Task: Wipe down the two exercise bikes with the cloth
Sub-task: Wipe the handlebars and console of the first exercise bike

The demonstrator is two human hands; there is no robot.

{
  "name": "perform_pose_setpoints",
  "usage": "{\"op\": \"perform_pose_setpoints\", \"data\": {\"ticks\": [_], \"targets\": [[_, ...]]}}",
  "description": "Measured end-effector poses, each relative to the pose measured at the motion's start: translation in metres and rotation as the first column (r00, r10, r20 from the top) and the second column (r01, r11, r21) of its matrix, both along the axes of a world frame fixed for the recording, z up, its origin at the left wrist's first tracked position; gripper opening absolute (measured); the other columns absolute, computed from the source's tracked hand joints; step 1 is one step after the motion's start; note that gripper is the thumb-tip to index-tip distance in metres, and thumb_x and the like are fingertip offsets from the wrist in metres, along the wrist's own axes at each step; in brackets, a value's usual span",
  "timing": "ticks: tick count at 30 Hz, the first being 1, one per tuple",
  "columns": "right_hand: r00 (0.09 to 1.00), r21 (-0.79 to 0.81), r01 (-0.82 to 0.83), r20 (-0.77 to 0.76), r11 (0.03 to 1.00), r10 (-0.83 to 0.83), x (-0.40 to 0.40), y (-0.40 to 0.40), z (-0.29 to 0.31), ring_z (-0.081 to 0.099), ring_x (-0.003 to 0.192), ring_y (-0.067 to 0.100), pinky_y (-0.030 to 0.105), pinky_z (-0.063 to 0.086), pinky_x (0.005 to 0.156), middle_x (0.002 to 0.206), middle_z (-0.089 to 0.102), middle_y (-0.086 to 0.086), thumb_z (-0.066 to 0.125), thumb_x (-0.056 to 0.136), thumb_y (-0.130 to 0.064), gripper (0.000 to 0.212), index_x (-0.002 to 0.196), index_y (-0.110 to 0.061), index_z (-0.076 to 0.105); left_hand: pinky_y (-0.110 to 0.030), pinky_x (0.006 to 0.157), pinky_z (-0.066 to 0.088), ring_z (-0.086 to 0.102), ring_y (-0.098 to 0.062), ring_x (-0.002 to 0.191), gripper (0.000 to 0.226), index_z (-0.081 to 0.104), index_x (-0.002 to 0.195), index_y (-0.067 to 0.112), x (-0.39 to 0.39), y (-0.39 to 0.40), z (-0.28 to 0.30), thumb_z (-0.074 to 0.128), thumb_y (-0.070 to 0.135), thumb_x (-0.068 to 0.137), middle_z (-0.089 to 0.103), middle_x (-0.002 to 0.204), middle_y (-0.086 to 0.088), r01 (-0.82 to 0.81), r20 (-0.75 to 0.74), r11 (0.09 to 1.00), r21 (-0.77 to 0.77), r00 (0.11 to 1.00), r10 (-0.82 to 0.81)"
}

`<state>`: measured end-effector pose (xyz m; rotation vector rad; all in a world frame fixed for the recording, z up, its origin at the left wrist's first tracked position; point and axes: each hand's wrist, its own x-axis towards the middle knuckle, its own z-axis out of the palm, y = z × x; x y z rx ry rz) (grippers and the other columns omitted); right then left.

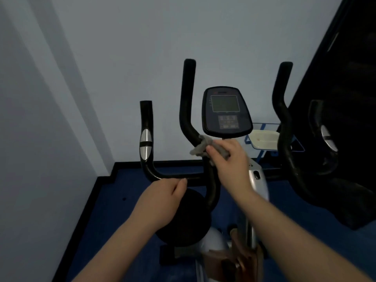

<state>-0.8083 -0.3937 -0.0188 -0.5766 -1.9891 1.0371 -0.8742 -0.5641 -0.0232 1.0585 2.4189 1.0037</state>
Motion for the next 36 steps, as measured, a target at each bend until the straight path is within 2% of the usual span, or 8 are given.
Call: {"op": "perform_pose_setpoints", "data": {"ticks": [4, 9, 14, 19, 27, 30, 33, 36], "targets": [[0.997, 0.05, 0.075, -0.014, 0.996, -0.074, 0.045, -0.045, -0.037, 0.056, 0.091, -0.002, 0.007, 0.044, 0.076, 0.097, 0.056, -0.006, 0.073, 0.084, -0.012, 0.024, 0.107, -0.019, 0.07, -0.021, 0.046, 0.027, 0.04, -0.005, 0.045, 0.048, 0.052, 0.065, 0.008, 0.0, -0.004, -0.002, 0.04, 0.038, 0.101, 0.046, 0.054, 0.004, 0.009, 0.035, 0.999, 0.032, 0.999, -0.01], [0.993, -0.073, -0.045, 0.103, 0.996, 0.053, 0.059, -0.031, -0.013, 0.058, 0.086, 0.001, 0.006, 0.041, 0.075, 0.089, 0.062, -0.006, 0.074, 0.083, -0.014, 0.014, 0.091, -0.025, 0.072, -0.026, 0.054, 0.034, 0.046, -0.007, 0.051, 0.049, 0.052, 0.066, 0.008, -0.001, -0.005, -0.002, 0.04, 0.039, 0.101, 0.051, 0.058, 0.001, 0.021, 0.079, 0.997, 0.072, 0.997, -0.026], [0.984, -0.161, 0.176, 0.026, 0.971, -0.174, 0.048, -0.039, -0.024, 0.059, 0.08, 0.0, 0.004, 0.04, 0.07, 0.089, 0.064, -0.002, 0.069, 0.088, -0.019, 0.01, 0.096, -0.015, 0.074, -0.028, 0.055, 0.037, 0.053, -0.013, 0.056, 0.049, 0.057, 0.069, 0.007, -0.001, -0.005, -0.001, 0.038, 0.039, 0.102, 0.057, 0.063, -0.004, 0.018, 0.077, 0.998, 0.067, 0.997, -0.023], [0.981, -0.171, 0.18, 0.111, 0.969, -0.162, 0.096, -0.082, -0.065, 0.057, 0.066, 0.004, 0.013, 0.042, 0.062, 0.07, 0.058, -0.006, 0.072, 0.085, -0.012, 0.015, 0.072, -0.019, 0.07, -0.021, 0.05, 0.031, 0.044, -0.005, 0.05, 0.047, 0.045, 0.061, 0.015, -0.002, -0.005, -0.002, 0.038, 0.037, 0.102, 0.048, 0.058, 0.003, 0.033, 0.077, 0.998, 0.061, 0.996, -0.038], [0.984, -0.247, 0.174, 0.007, 0.953, -0.178, 0.053, -0.074, -0.027, 0.055, 0.082, -0.004, 0.005, 0.041, 0.073, 0.091, 0.054, 0.0, 0.073, 0.085, -0.014, 0.012, 0.095, -0.02, 0.072, -0.028, 0.053, 0.033, 0.048, -0.01, 0.054, 0.047, 0.049, 0.063, 0.012, -0.001, -0.004, 0.002, 0.039, 0.036, 0.102, 0.052, 0.06, 0.0, 0.024, 0.089, 0.998, 0.055, 0.996, -0.029], [0.993, -0.407, 0.103, -0.005, 0.908, -0.115, 0.066, -0.089, -0.038, 0.06, 0.082, 0.001, 0.013, 0.047, 0.079, 0.092, 0.056, 0.012, 0.074, 0.083, -0.01, 0.016, 0.087, -0.024, 0.072, -0.025, 0.053, 0.034, 0.048, -0.009, 0.055, 0.047, 0.049, 0.063, 0.012, 0.0, -0.004, 0.002, 0.039, 0.035, 0.102, 0.053, 0.062, -0.001, 0.018, 0.091, 0.998, 0.056, 0.996, -0.023], [1.0, -0.634, -0.015, -0.011, 0.773, 0.011, 0.077, -0.07, -0.025, 0.068, 0.094, 0.02, 0.035, 0.054, 0.092, 0.101, 0.068, 0.016, 0.074, 0.083, -0.014, 0.013, 0.096, -0.014, 0.076, -0.025, 0.054, 0.034, 0.049, -0.01, 0.057, 0.047, 0.051, 0.065, 0.01, 0.0, -0.004, 0.001, 0.039, 0.035, 0.102, 0.055, 0.064, -0.003, 0.012, 0.087, 0.999, 0.051, 0.996, -0.017], [0.996, -0.573, 0.045, -0.034, 0.818, -0.079, 0.061, -0.052, -0.009, 0.069, 0.093, 0.019, 0.031, 0.055, 0.086, 0.1, 0.071, 0.009, 0.072, 0.085, -0.02, 0.016, 0.1, -0.013, 0.074, -0.03, 0.056, 0.036, 0.05, -0.013, 0.058, 0.048, 0.053, 0.067, 0.006, -0.002, -0.003, 0.0, 0.039, 0.036, 0.102, 0.055, 0.065, -0.006, 0.02, 0.09, 0.998, 0.055, 0.996, -0.025]]}}
